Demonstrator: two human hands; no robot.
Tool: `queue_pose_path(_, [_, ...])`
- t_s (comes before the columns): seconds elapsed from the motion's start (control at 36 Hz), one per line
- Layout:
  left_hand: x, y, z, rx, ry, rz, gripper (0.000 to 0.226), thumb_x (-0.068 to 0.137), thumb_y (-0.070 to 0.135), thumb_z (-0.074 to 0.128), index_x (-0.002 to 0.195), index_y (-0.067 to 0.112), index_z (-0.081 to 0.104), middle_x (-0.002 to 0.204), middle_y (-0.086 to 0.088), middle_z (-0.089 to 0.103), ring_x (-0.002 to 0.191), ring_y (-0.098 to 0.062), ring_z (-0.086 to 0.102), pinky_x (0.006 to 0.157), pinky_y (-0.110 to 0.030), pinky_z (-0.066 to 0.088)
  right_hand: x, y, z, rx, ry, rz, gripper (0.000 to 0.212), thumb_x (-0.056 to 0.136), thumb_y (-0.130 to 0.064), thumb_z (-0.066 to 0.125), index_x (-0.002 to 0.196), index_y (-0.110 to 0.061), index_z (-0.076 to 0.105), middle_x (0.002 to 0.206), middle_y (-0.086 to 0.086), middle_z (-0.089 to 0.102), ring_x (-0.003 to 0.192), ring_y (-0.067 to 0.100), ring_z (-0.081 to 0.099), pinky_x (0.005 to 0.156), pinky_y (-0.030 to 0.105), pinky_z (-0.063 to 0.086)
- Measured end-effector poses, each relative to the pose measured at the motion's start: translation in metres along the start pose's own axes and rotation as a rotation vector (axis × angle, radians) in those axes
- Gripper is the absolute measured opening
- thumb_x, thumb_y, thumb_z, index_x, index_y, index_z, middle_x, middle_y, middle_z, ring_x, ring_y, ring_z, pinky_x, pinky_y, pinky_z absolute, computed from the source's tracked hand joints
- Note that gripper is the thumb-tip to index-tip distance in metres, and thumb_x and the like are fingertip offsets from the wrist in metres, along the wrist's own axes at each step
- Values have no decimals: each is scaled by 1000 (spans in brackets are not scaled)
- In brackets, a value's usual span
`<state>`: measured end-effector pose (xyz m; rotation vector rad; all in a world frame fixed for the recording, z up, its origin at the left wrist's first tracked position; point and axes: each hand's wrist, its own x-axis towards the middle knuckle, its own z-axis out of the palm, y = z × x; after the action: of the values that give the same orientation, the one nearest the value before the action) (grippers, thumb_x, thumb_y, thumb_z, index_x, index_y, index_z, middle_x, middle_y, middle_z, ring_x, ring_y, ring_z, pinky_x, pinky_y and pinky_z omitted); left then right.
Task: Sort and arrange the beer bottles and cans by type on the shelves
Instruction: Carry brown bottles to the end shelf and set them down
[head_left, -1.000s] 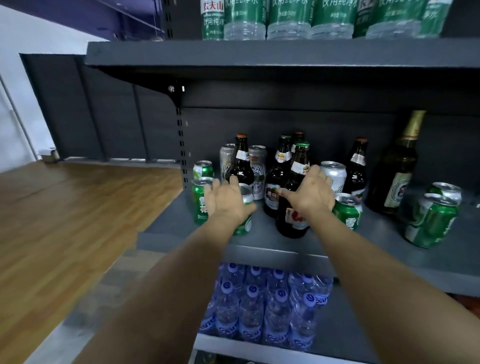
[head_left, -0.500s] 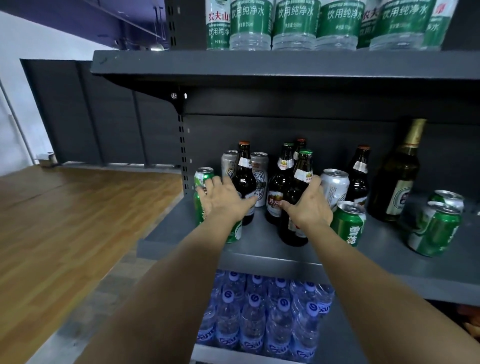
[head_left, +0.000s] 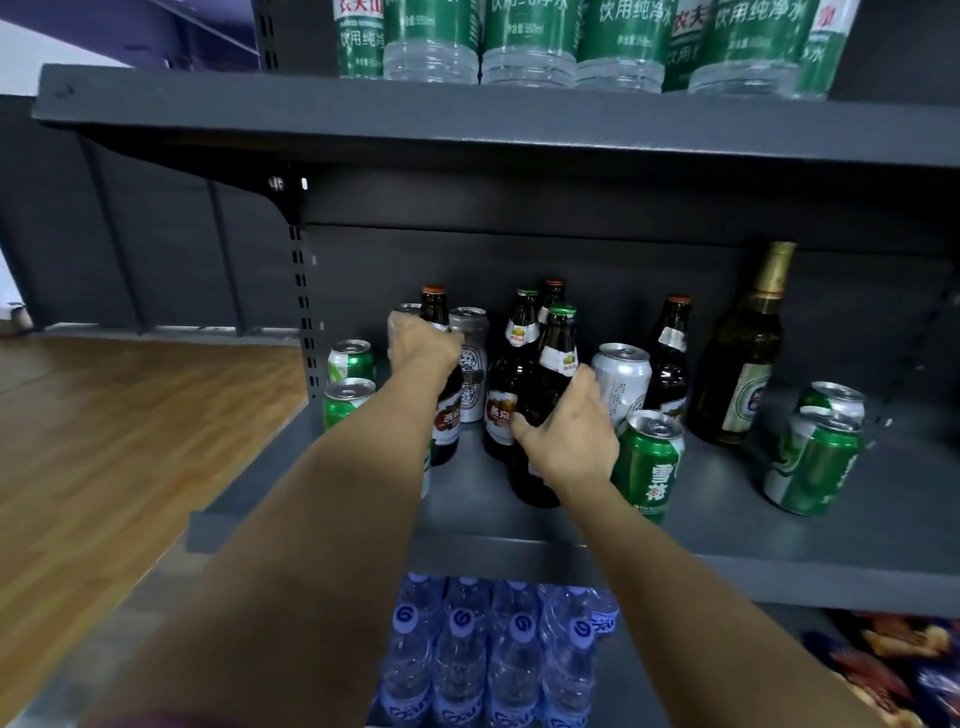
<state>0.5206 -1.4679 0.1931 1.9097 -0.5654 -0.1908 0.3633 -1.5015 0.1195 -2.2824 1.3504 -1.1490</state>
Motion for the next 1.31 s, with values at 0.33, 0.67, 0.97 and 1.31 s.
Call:
queue_pose_path(0.33, [-34, -2, 21, -64, 34, 133, 33, 84, 31, 64, 110, 13, 55, 95, -4, 64, 95, -29, 61, 82, -37, 49, -2, -2, -2, -15, -3, -10, 75, 78, -45, 71, 131, -10, 30, 128, 7, 47, 117, 28, 48, 82, 38, 45])
queue_pose_path(0.67, [-75, 5, 19, -205, 4, 66, 38, 70, 29, 64, 106, 16, 59, 91, -3, 66, 89, -29, 62, 70, -31, 45, -19, 1, -15, 22, 110, 24, 80, 72, -49, 73, 132, -11, 36, 126, 8, 51, 119, 30, 48, 88, 41, 45])
queue_pose_path(0.97, [-89, -20, 33, -75, 94, 197, 64, 77, 46, 72, 123, 11, 44, 119, -9, 58, 111, -31, 56, 86, -45, 49, -29, 5, -17, 113, 15, 51, 95, 78, -48, 72, 149, -22, 15, 142, 9, 38, 122, 32, 49, 84, 42, 47])
queue_pose_path(1.31, [-99, -41, 39, -76, 77, 153, 72, 78, 48, 71, 135, 14, 43, 126, -13, 52, 114, -33, 53, 90, -43, 48, -33, 0, -21, 111, -16, 113, 73, 77, -43, 74, 130, -14, 33, 128, 6, 46, 110, 31, 56, 71, 32, 39])
